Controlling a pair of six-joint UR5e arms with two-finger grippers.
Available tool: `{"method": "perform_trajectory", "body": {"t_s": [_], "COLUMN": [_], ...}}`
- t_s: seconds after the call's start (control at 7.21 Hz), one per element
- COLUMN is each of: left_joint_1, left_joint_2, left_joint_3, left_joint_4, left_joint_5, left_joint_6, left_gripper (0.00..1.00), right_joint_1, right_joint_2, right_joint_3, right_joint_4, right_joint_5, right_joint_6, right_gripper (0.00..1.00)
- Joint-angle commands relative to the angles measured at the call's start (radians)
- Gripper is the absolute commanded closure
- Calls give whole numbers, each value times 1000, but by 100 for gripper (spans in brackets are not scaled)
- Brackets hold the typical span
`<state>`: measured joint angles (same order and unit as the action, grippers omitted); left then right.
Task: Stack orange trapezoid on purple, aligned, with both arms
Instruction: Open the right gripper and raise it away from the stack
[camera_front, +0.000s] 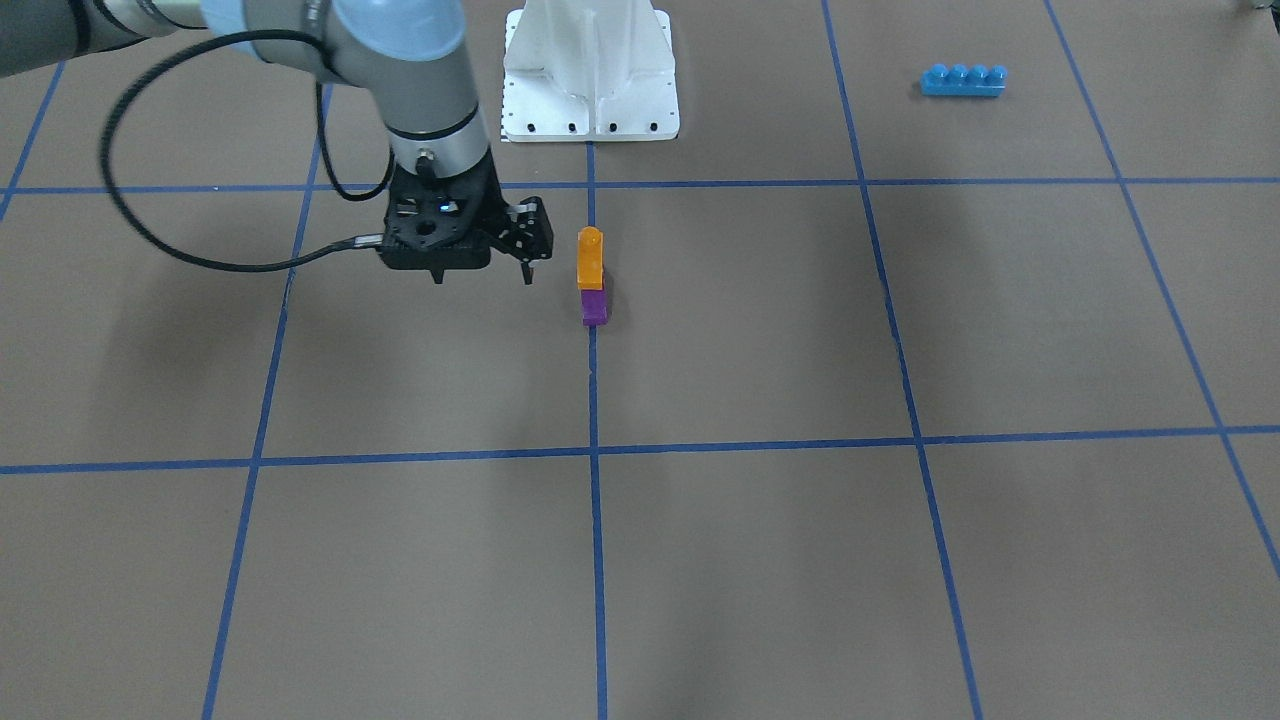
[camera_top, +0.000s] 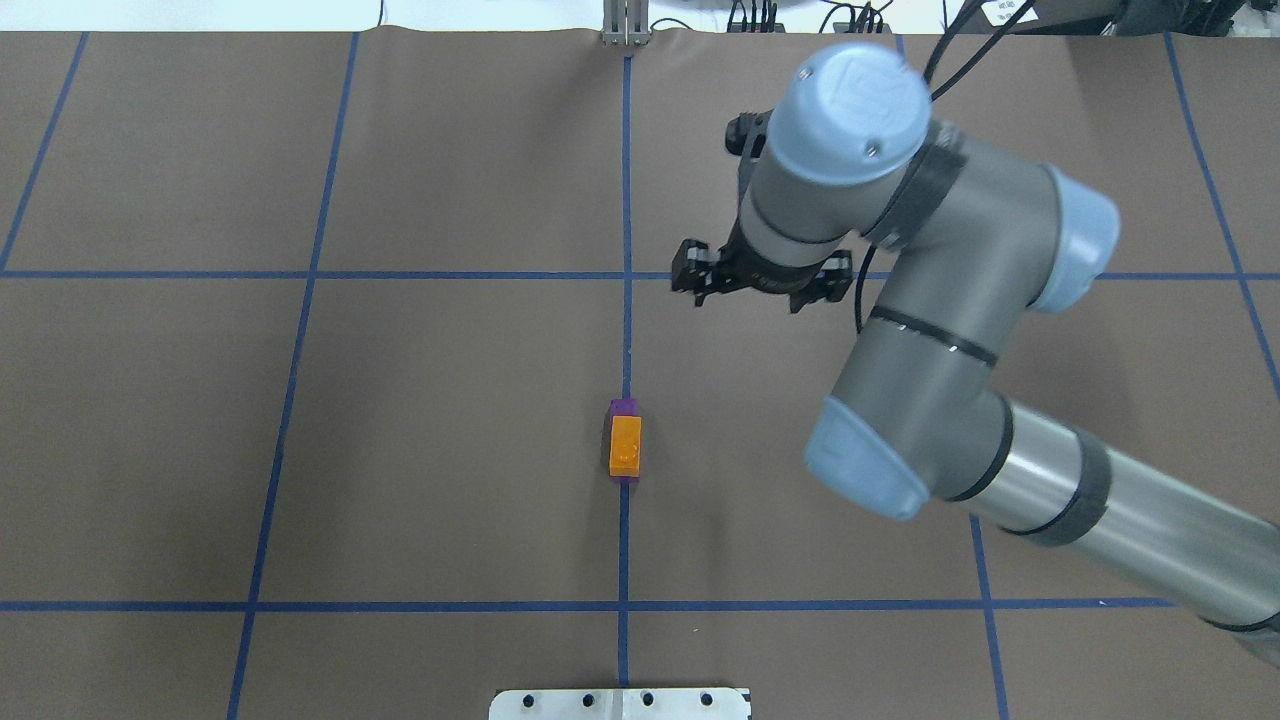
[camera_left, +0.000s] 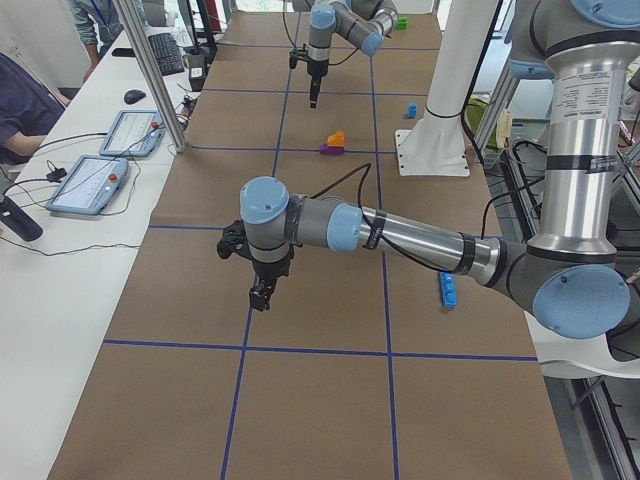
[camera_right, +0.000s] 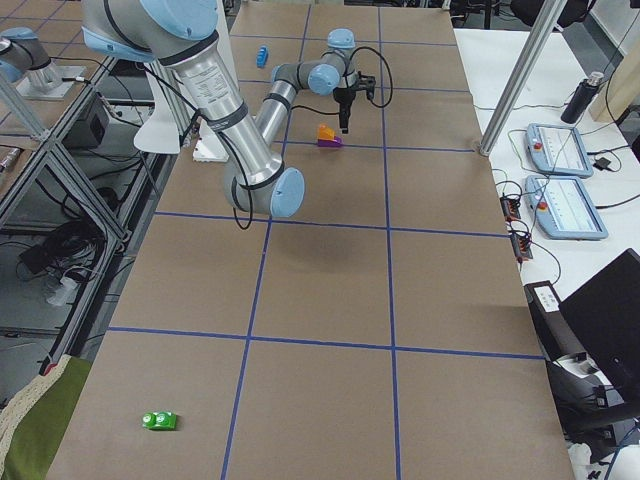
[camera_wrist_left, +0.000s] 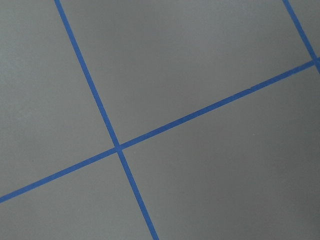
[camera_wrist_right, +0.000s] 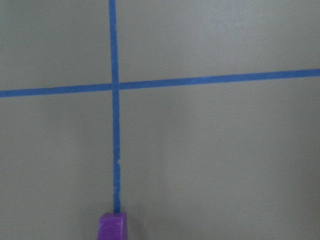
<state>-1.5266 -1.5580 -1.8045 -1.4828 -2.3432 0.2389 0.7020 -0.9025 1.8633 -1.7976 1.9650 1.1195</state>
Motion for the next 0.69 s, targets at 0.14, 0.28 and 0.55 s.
{"method": "perform_trajectory", "body": {"t_s": [0.14,0.28,0.55], "left_joint_1": [-27,-29,-32], "left_joint_2": [30,35,44], "left_joint_3": [33,45,45], "left_joint_4": [-16,-17,-19], "left_joint_5": [15,12,8], "left_joint_6": [-16,-13,-13], "left_gripper": [0,0,0], "right_joint_1": [302,386,602], "right_joint_2": [-239,-325,-525], "right_joint_3": [91,89,74], "right_joint_4": [-48,-46,-42], "right_joint_5": [146,152,277], "right_joint_6": [-458,-639,-1027], "right_gripper": [1,1,1]}}
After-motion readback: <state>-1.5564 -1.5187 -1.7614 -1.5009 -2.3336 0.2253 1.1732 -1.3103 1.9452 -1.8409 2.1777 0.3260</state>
